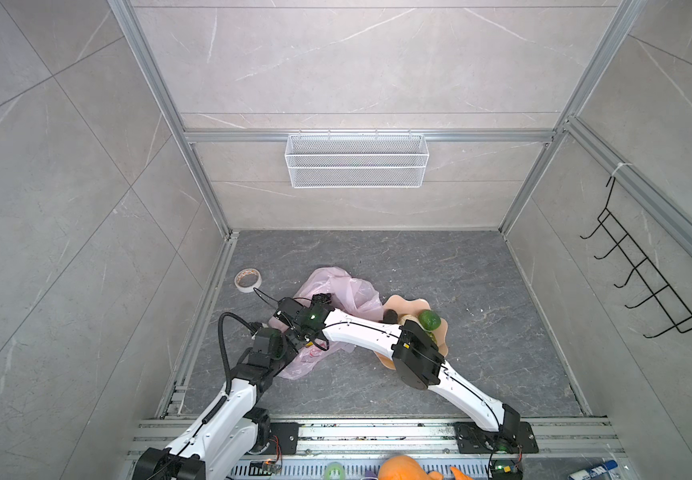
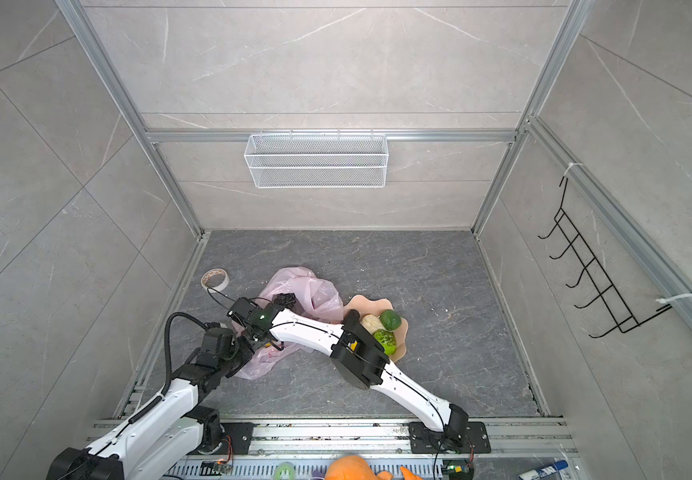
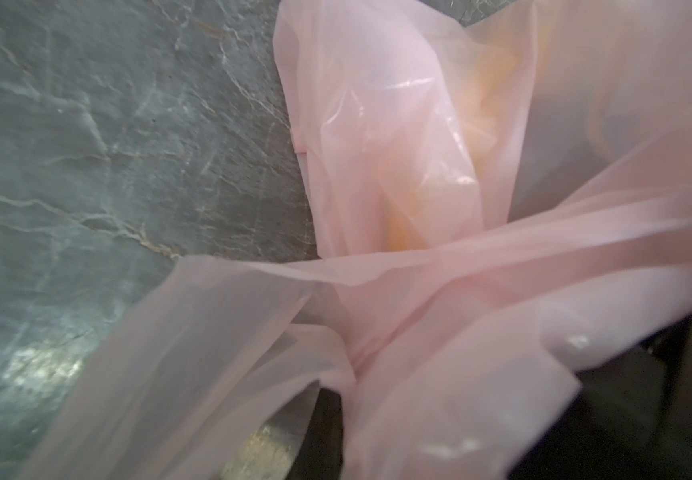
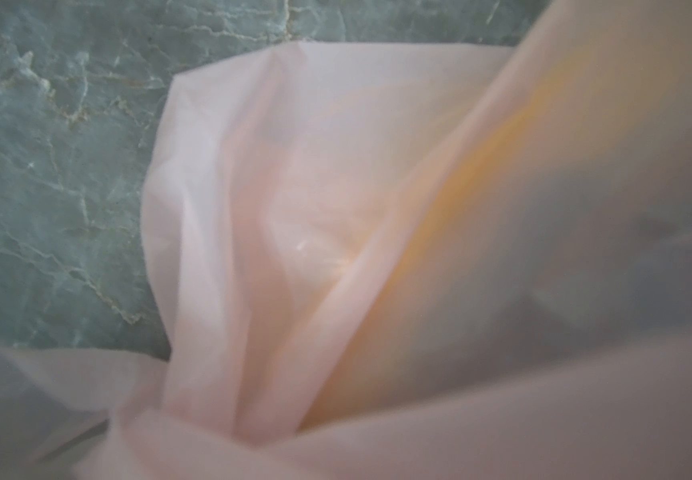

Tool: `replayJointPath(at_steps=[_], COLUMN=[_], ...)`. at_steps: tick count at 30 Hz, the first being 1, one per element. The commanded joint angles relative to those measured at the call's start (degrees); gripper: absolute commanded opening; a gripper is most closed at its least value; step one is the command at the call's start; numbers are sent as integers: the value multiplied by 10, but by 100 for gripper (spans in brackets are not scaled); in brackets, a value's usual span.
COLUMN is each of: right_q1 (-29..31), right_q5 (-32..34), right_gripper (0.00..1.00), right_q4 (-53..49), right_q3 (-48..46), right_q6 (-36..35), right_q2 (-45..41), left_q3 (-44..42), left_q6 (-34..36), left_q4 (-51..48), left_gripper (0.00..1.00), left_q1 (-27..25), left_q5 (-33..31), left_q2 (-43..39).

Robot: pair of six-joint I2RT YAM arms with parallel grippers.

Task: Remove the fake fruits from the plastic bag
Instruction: 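Close the right gripper on the end of the yellow banana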

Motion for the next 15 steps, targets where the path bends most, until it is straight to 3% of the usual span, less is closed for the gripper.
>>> replayJointPath(at_steps=[1,15], right_q1=[4,4], right_q5=[-14,-36], right_gripper=[22,24], right_q4=[-21,48], right_q3=[11,-129], right_q6=[-8,-7], right_q2=[-33,-203], left_q3=[2,33], left_q6=[-2,19], left_q4=[10,8], left_gripper=[3,3], left_q1=[0,-1], left_q5=[0,-34], left_q2=[13,50])
